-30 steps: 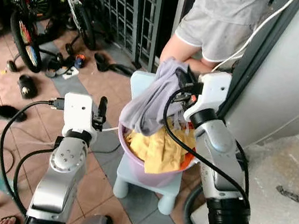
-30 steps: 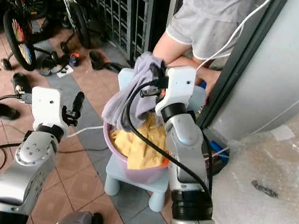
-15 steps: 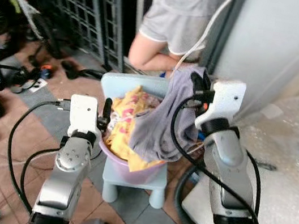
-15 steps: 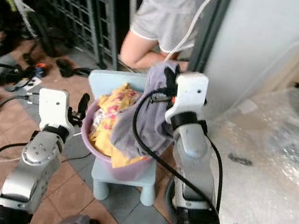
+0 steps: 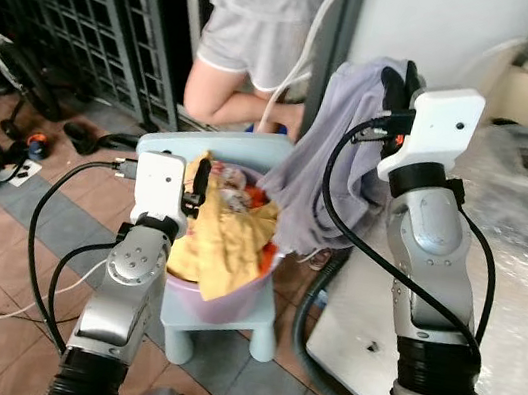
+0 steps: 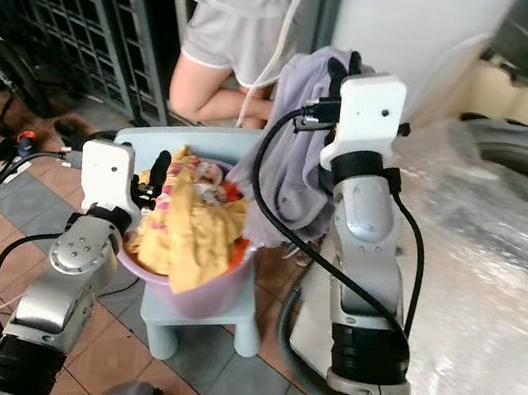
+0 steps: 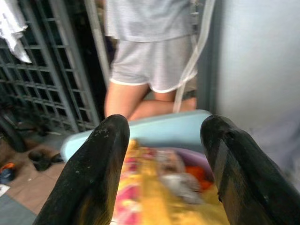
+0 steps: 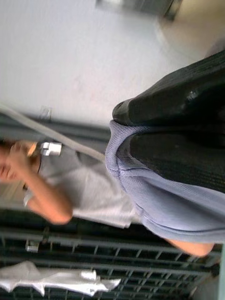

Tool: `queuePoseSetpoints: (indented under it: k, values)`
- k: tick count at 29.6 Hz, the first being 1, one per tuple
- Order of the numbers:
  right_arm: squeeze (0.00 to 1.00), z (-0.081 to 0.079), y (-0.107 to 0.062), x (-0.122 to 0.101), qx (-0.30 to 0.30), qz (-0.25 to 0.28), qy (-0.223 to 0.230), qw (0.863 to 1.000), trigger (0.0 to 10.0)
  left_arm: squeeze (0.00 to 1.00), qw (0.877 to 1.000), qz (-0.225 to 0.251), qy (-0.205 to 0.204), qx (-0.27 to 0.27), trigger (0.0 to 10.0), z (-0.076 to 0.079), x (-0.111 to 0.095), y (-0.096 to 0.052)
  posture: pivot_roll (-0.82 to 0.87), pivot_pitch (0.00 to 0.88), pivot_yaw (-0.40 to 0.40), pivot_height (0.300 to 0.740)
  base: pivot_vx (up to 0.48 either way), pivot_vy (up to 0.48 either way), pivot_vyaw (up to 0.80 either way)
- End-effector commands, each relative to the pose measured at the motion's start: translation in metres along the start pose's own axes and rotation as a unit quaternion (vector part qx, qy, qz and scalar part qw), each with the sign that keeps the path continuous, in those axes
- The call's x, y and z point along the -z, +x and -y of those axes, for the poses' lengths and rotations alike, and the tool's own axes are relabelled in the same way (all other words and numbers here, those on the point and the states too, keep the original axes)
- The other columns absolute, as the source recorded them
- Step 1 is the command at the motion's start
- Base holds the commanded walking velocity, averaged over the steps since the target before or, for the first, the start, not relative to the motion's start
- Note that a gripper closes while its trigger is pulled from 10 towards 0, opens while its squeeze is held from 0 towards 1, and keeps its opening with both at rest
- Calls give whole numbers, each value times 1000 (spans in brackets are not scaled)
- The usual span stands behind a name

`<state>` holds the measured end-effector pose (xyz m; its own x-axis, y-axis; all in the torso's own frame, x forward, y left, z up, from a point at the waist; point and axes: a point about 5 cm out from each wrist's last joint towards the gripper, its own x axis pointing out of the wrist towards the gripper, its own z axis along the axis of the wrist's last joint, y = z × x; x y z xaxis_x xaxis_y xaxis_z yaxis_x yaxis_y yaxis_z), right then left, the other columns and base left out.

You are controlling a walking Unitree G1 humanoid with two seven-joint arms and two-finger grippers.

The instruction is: Clothes washing

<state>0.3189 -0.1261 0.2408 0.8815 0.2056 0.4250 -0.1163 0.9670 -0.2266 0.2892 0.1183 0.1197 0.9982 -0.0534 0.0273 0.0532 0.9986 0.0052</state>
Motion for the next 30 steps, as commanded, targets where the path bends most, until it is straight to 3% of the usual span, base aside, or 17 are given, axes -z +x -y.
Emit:
queuePoseSetpoints:
  k: [1, 5, 11, 17, 23, 30]
  values:
    - [0, 8, -1, -1, 12, 2, -9, 1000, 10000, 0, 1000, -2, -2, 14, 10000, 8, 2, -1, -124, 0, 113, 740, 0, -469, -788]
    - [0, 5, -1, -2, 4, 5, -17, 1000, 10000, 0, 1000, -1, -7, 10, 10000, 7, 3, -3, -117, 0, 108, 740, 0, -408, -788]
    - [0, 2, 5, -6, -26, 22, -34, 999, 10000, 0, 1000, 12, -13, 10, 10000, 6, 3, -4, -109, 0, 107, 740, 0, 0, -794]
    - [0, -2, 5, -4, -39, 15, -18, 999, 10000, 0, 1000, 22, -13, 10, 10000, 5, -1, 0, -109, 0, 102, 740, 0, 0, -694]
    - [0, -7, 2, 1, -45, 0, -10, 999, 10000, 0, 1000, 27, -15, 1, 10000, 1, -4, 1, -107, 0, 105, 740, 0, 0, 0]
    - [0, -12, 0, 0, -63, 1, -9, 998, 10000, 0, 999, 32, -14, 4, 10000, -1, -6, -1, -106, 0, 106, 740, 340, 0, 0]
